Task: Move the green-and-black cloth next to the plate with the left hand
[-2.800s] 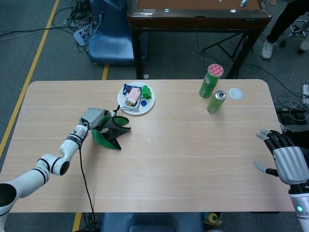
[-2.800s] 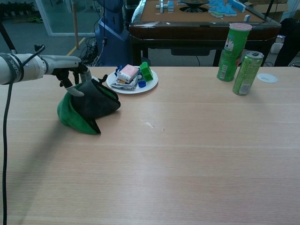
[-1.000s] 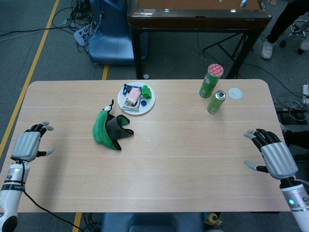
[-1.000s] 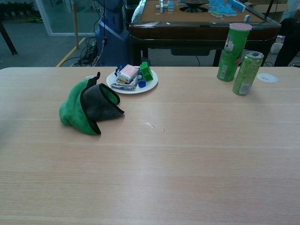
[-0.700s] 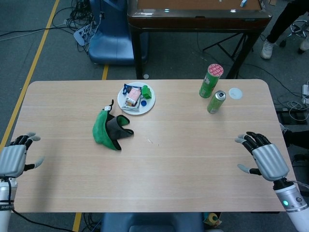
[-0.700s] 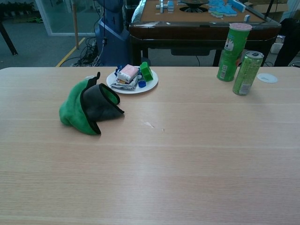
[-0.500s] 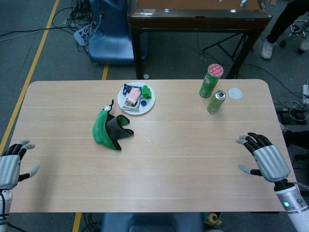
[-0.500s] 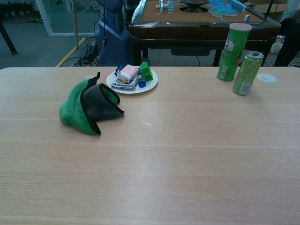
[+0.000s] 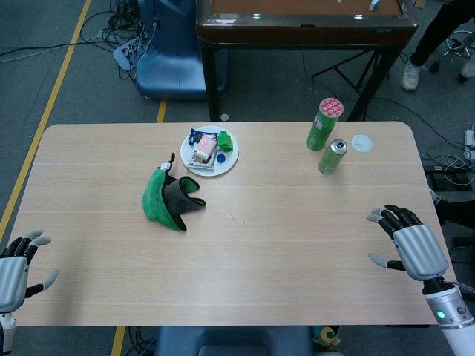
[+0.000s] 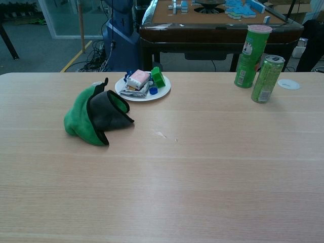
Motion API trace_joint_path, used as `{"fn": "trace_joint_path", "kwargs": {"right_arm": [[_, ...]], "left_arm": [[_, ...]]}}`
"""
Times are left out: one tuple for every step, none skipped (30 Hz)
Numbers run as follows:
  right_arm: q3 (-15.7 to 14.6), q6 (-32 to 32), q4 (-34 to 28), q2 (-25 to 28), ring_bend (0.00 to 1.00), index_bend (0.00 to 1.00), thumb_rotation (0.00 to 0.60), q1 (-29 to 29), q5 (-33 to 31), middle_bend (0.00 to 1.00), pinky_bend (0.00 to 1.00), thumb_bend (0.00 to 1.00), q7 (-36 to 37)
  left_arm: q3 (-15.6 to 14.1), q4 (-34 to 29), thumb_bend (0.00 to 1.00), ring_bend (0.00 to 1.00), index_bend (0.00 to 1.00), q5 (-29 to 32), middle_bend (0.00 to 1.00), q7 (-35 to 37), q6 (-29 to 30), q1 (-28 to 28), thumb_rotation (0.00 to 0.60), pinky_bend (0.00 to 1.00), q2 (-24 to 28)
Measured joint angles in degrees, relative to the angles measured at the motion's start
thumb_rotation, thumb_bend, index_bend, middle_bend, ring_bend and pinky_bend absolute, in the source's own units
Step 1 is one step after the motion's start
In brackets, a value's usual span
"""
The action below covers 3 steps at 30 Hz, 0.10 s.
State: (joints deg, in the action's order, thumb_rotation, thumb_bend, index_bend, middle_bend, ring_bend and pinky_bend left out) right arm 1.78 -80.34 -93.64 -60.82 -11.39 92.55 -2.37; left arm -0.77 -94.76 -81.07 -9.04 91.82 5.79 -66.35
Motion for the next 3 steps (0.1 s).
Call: {"fn": "trace_joint_path", "kwargs": {"right_arm": [[0.0, 0.0, 0.0, 0.0, 0.18, 0.3, 0.6, 0.1, -0.2, 0.27, 0.22, 0.17, 0.0], [-0.1, 0.0, 0.0, -0.1, 0.18, 0.3, 0.6, 0.2, -0.3, 0.27, 0.22, 0.17, -0.1], [-0.1, -0.1, -0.1, -0.1, 0.18, 0.3, 0.6, 0.3, -0.5, 0.27, 0.22, 0.17, -0.2]], "left_arm": [[0.1, -0.1, 0.18, 0.21, 0.3, -0.1, 0.21, 0.0, -0.3, 0.0, 0.6, 0.35, -0.1], [0.3, -0.1, 0.18, 0.21, 0.3, -0.2, 0.21, -0.1, -0.5, 0.0, 0.6, 0.35, -0.1], [0.4, -0.2, 0.18, 0.21, 0.3, -0.2, 0.21, -0.1, -0.7, 0.0, 0.6, 0.35, -0.1]]}}
